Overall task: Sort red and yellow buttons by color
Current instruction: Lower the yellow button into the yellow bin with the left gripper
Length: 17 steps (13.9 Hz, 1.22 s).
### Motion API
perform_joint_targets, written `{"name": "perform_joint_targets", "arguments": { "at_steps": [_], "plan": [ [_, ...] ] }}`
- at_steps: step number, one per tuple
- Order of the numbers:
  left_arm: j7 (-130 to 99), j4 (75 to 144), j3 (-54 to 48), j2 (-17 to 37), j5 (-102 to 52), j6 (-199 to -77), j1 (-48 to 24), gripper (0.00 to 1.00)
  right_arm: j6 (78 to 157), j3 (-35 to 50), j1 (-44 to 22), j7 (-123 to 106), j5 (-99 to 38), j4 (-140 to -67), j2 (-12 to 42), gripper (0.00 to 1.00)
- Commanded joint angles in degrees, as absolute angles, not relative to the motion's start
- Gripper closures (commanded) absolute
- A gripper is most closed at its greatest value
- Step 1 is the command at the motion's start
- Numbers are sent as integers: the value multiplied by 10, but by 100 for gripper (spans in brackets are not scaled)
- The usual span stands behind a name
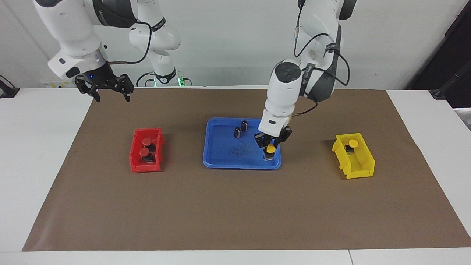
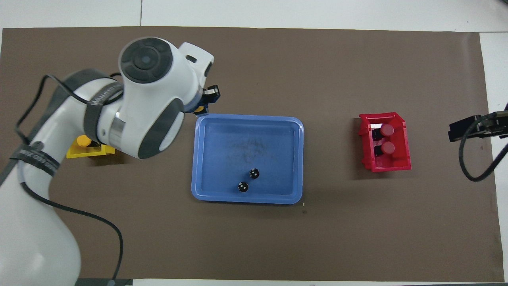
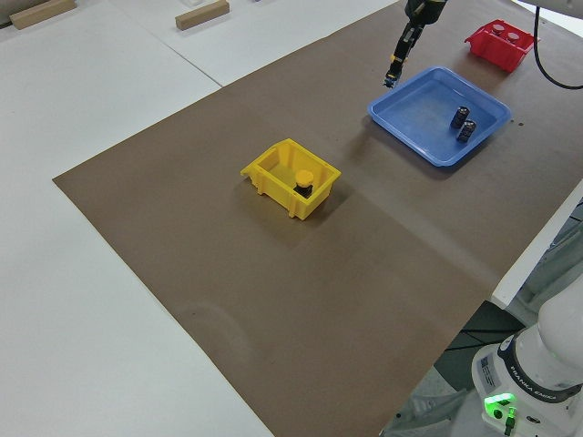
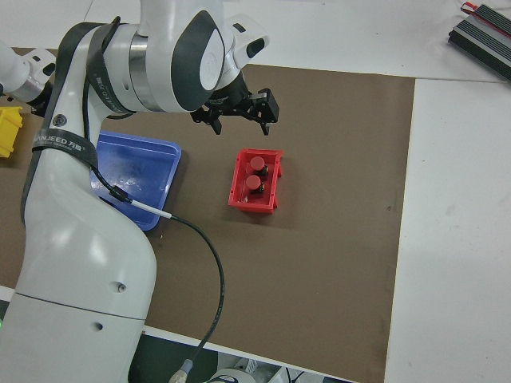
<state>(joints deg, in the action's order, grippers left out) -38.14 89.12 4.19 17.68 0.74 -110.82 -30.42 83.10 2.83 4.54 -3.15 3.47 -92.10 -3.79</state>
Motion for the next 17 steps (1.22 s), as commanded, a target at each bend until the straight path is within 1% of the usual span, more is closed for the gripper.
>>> {"name": "perform_joint_targets", "arguments": {
  "at_steps": [1,3,5,7,8,12,16,17],
  "plan": [
    [-259,886,40,160,14,-1066,-218,99,807,24,64,-51,20,-902,-23,0],
    [-173,886,40,160,14,-1065,-164,99,828,19,75,-46,-19,-902,-21,0],
    [-96,887,40,160,10,-1067,-110,99,852,18,78,-45,-23,-903,-19,0],
    [-53,901,40,158,7,-1075,-75,99,856,18,78,-45,-18,-907,-19,0],
    [-50,918,40,151,7,-1087,-61,99,861,18,77,-43,-18,-911,-20,0],
    [-34,1029,40,112,8,-1182,-40,99,864,18,76,-35,-14,-918,-24,0],
    [9,1056,40,109,8,-1196,-39,99,865,23,70,-36,22,-916,-24,0],
    [9,1071,40,108,7,-1210,-39,99,865,23,70,-35,22,-916,-24,0]
  ]
}}
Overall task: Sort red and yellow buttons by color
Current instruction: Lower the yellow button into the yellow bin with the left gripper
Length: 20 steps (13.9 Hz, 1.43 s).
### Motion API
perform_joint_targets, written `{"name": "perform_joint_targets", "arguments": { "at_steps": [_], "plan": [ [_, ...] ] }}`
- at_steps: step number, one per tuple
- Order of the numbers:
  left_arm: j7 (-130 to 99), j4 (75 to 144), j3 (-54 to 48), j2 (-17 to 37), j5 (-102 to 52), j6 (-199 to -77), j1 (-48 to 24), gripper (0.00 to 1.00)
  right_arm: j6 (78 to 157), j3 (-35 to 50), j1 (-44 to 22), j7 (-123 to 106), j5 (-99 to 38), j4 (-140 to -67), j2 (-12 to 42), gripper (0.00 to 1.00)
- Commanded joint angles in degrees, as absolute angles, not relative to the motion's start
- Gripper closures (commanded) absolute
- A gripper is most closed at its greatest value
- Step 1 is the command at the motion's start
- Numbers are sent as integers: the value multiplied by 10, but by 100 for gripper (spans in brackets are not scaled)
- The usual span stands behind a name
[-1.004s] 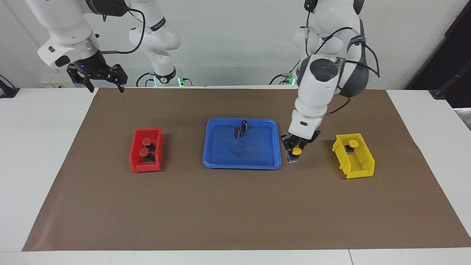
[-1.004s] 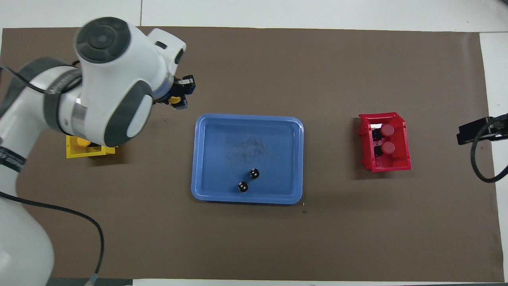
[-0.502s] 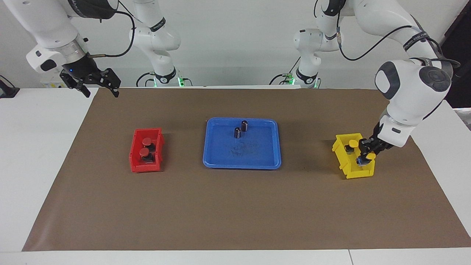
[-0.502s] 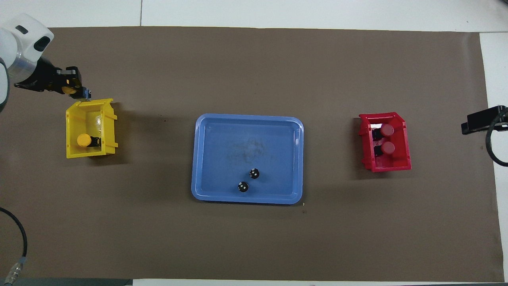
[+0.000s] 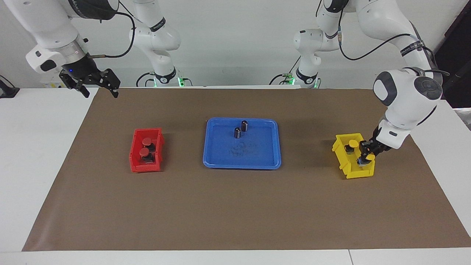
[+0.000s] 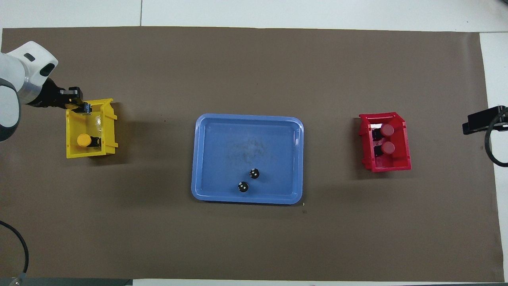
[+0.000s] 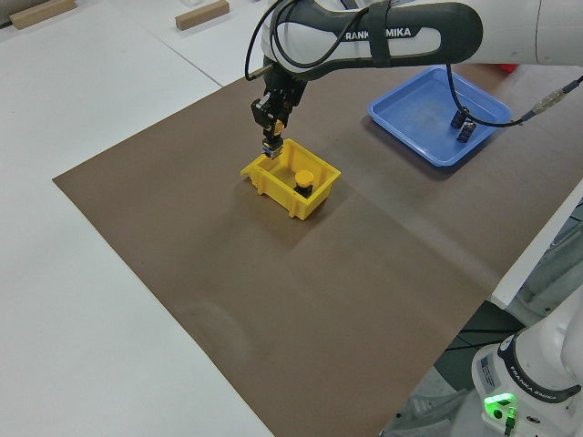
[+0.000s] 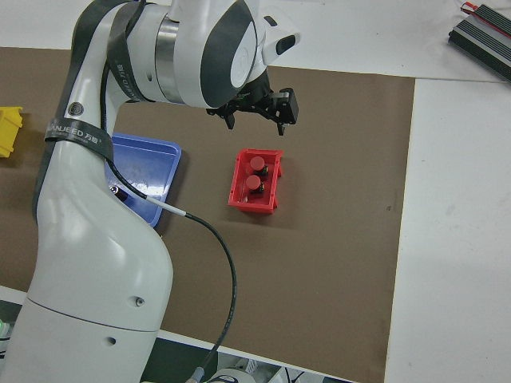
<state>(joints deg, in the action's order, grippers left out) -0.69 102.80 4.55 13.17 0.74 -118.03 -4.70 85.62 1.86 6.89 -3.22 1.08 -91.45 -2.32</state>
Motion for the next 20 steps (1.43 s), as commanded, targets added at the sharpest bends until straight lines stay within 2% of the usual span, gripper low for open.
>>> {"name": "perform_joint_targets", "arguments": {
  "at_steps": [1,8,9,10,11,12,14,17,19,20],
  "plan": [
    [9,1092,40,102,7,-1233,-36,99,864,24,70,-35,21,-916,-24,0],
    [9,1146,40,110,7,-1312,-34,98,871,25,71,-36,16,-917,-24,0],
    [8,1157,40,110,7,-1325,-34,95,871,25,71,-36,15,-917,-24,0],
    [8,1160,40,109,7,-1331,-34,83,871,25,71,-36,15,-917,-24,0],
    [8,1160,40,109,7,-1331,-34,66,871,25,71,-36,15,-917,-24,0],
    [9,1160,40,109,7,-1332,-34,53,871,25,71,-36,15,-917,-24,0],
    [8,1158,40,110,7,-1331,-34,46,871,25,70,-36,15,-917,-24,0],
    [7,1143,40,110,7,-1319,-34,41,871,25,70,-36,15,-917,-24,0],
    [9,1093,40,109,8,-1254,-35,33,871,25,70,-36,15,-917,-24,0],
    [9,1059,40,109,8,-1209,-36,31,871,25,70,-36,15,-917,-24,0]
  ]
}}
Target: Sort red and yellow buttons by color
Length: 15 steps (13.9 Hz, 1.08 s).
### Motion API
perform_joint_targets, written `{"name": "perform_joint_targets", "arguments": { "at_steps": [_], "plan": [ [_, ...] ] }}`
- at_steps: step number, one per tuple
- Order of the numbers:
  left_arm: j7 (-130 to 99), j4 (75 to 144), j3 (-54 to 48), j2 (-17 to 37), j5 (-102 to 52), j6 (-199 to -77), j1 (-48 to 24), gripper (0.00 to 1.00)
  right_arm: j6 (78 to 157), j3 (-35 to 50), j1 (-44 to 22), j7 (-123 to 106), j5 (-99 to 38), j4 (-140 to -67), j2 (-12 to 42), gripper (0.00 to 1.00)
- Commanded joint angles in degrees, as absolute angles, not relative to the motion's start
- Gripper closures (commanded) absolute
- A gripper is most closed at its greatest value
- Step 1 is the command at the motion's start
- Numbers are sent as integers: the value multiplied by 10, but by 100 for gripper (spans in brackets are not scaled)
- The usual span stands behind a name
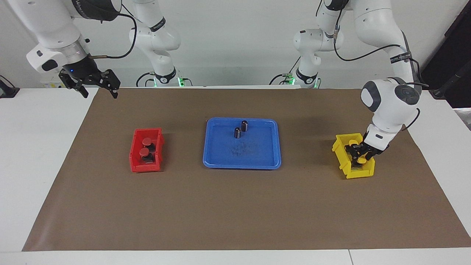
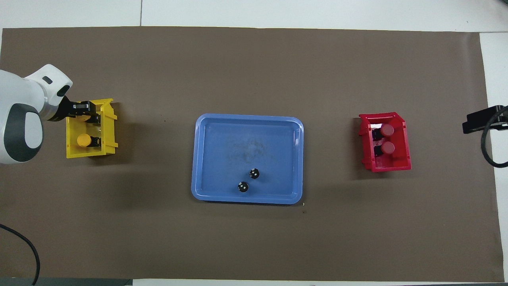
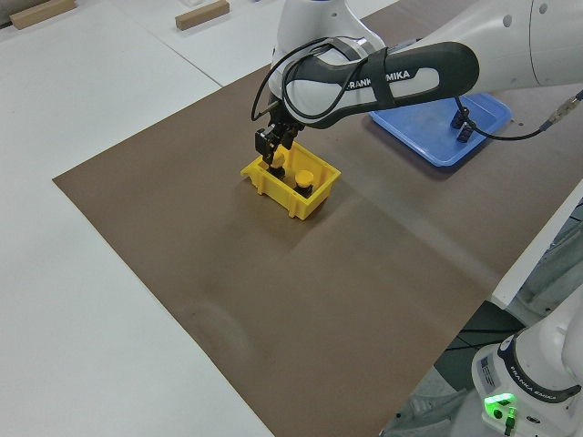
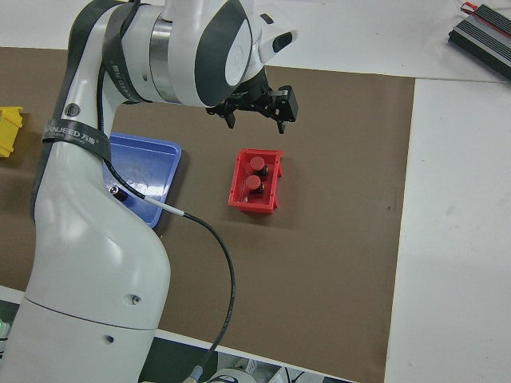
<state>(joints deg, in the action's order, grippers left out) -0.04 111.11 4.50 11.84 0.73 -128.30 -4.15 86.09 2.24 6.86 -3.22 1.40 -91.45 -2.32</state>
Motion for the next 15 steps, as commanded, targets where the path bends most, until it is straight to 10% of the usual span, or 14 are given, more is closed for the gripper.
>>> {"name": "perform_joint_targets", "arguments": {
  "at_steps": [1,4,15],
  "plan": [
    [9,1028,40,110,10,-1168,-40,27,870,25,70,-36,15,-917,-24,0],
    [26,961,33,104,12,-1053,-54,0,871,25,70,-37,15,-917,-24,0],
    [75,955,43,-12,1,-918,-14,0,871,25,70,-38,14,-917,-24,0]
  ]
}}
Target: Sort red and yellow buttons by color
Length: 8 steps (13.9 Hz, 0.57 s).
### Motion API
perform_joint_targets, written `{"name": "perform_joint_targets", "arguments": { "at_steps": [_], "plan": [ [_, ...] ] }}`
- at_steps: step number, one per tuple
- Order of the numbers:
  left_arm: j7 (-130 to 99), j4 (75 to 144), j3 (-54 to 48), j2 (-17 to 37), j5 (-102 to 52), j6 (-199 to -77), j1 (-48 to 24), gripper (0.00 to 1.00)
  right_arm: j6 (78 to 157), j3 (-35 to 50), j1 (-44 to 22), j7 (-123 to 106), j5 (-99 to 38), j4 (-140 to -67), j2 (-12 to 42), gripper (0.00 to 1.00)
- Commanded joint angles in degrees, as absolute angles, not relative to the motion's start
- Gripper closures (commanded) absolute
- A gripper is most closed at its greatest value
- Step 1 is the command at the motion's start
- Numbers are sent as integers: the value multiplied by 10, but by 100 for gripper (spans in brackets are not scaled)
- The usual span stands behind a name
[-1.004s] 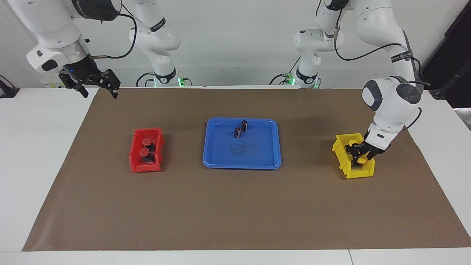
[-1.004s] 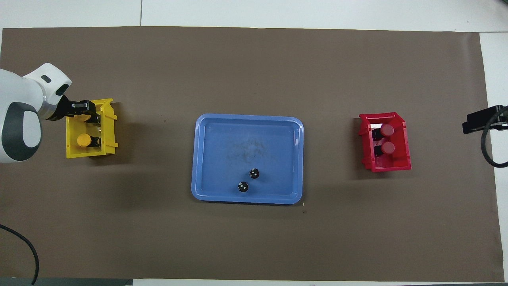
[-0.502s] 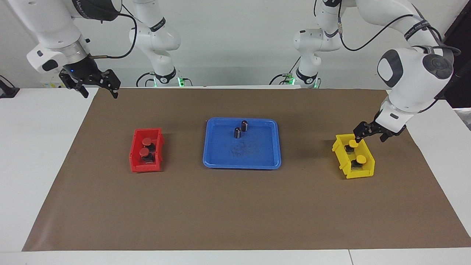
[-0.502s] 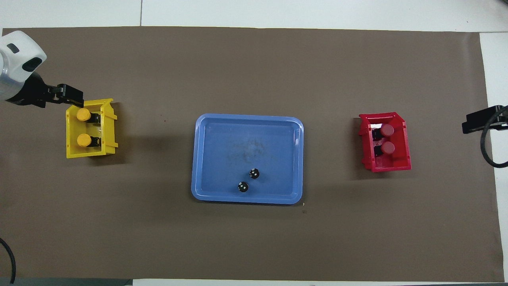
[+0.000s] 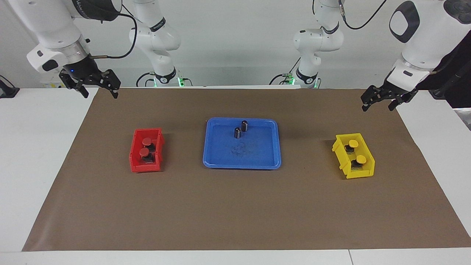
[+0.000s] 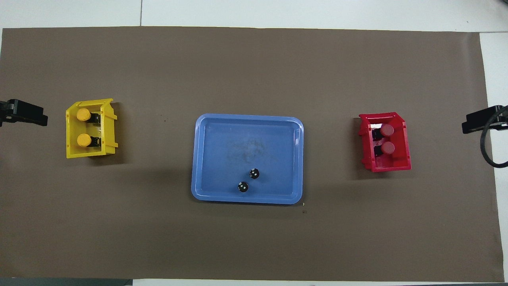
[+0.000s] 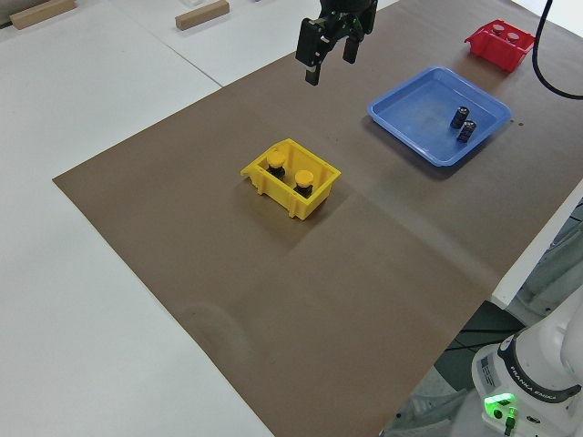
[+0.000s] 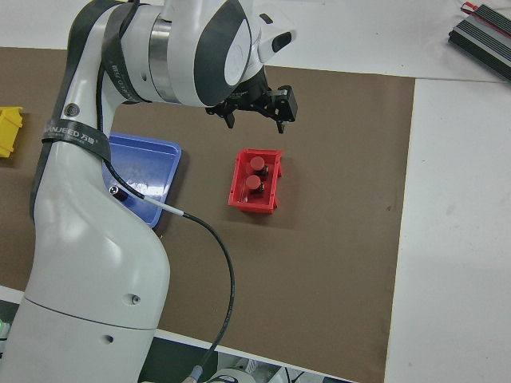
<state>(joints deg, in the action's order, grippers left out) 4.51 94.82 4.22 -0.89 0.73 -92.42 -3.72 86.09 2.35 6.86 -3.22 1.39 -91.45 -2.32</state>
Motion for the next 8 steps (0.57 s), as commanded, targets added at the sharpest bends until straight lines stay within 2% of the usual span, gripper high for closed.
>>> {"name": "perform_joint_targets", "arguments": {
  "at_steps": [1,8],
  "plan": [
    [88,954,43,-12,-1,-919,1,0,871,25,70,-38,14,-917,-24,0],
    [94,962,35,-16,-63,-933,-3,0,871,25,71,-39,14,-918,-24,0]
  ]
}}
